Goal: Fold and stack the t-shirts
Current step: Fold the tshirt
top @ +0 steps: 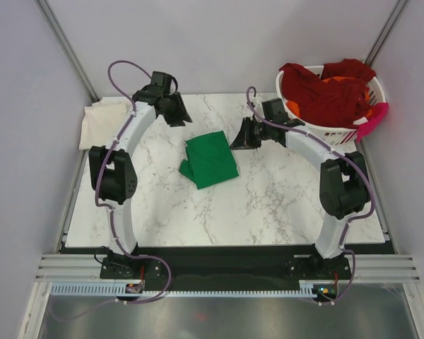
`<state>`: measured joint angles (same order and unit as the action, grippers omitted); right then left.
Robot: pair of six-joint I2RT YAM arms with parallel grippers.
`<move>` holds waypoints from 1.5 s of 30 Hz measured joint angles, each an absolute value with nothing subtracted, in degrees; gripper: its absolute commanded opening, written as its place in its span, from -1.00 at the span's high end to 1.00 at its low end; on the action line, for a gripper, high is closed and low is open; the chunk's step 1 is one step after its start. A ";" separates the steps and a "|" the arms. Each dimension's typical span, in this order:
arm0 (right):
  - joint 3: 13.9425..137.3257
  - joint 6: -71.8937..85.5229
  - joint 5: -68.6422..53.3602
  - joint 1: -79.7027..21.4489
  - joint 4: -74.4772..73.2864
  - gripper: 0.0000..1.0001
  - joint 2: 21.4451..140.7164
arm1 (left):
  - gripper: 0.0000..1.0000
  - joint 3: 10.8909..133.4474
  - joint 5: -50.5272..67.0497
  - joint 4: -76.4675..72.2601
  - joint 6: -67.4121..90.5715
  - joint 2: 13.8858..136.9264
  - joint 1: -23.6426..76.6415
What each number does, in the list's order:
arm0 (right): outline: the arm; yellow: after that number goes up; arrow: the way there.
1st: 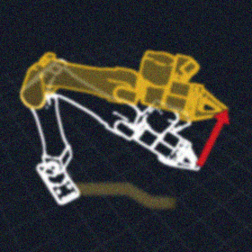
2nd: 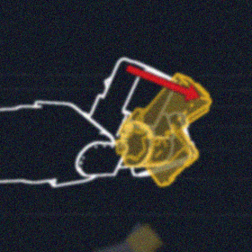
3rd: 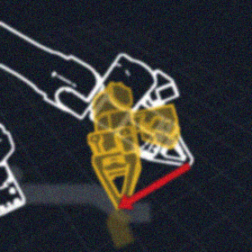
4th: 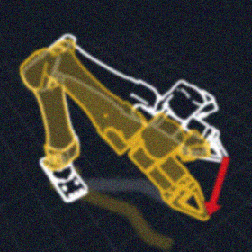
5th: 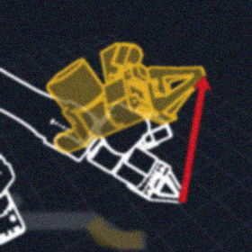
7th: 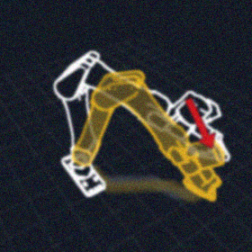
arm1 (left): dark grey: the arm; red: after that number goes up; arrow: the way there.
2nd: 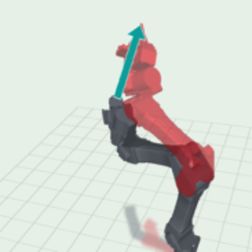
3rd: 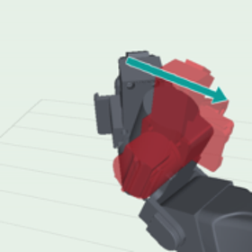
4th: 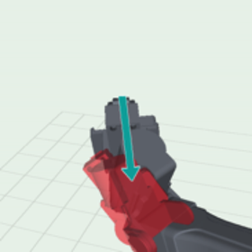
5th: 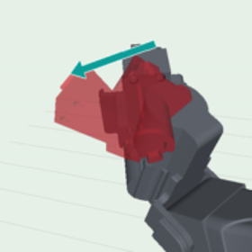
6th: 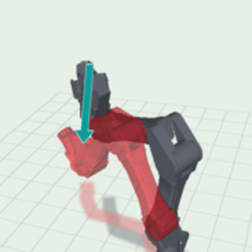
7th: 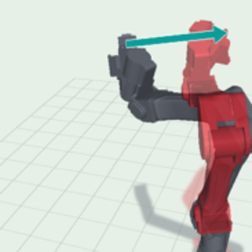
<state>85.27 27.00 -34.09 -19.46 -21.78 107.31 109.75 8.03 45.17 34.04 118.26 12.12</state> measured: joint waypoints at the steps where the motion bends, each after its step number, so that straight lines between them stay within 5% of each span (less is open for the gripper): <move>1: 82.15 27.57 -35.27 -19.77 -20.08 0.73 106.80 | 0.22 110.48 9.28 44.42 33.36 117.91 13.58; 16: 65.63 28.38 -36.82 -21.54 -11.16 0.83 112.51 | 0.28 126.48 20.05 41.47 30.76 137.60 24.14; 36: 61.49 29.32 -41.80 -21.61 -0.10 0.81 115.22 | 0.28 133.88 21.39 38.54 33.15 149.69 19.33; 38: 60.84 29.41 -42.09 -21.82 0.30 0.71 115.13 | 0.26 134.37 21.06 38.39 33.15 149.86 18.74; 39: 60.47 29.63 -42.24 -22.00 0.30 0.48 115.02 | 0.24 134.41 21.04 38.39 33.17 149.93 18.46; 43: 60.07 30.22 -42.17 -22.87 -1.21 -0.27 112.64 | -0.35 134.69 21.58 38.33 33.54 149.58 17.91; 45: 60.07 29.65 -40.56 -23.55 -3.33 -0.47 110.17 | -0.48 134.54 21.63 38.54 33.39 148.42 17.89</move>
